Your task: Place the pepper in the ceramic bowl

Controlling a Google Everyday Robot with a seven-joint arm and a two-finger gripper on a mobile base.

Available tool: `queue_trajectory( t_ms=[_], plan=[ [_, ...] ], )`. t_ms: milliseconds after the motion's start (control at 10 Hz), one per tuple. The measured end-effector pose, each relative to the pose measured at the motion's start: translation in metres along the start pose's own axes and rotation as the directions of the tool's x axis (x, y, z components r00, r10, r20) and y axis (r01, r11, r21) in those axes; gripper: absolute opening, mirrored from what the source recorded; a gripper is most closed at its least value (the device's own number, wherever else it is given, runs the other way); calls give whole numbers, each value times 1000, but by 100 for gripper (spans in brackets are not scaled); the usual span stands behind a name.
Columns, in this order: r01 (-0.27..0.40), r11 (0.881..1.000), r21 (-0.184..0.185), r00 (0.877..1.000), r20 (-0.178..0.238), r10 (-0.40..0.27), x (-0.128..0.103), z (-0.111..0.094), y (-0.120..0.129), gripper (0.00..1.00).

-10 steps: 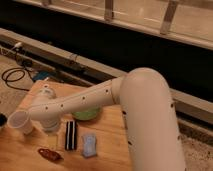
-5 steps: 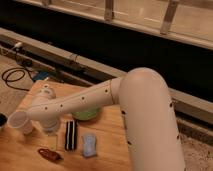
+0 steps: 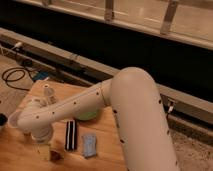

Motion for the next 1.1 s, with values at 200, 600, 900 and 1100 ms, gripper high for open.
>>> queue_trajectory(
  t_ms=[200,600,900,1100],
  plan=[
    [-3,1000,-4,1000,17,3,-2,8,3,80],
    [-16,1000,15,998,68,15,-8,29,1,80],
    [-26,999,22,996,86,24,-13,39,1,80],
    [-42,999,22,995,93,40,-13,46,-1,80]
  ],
)
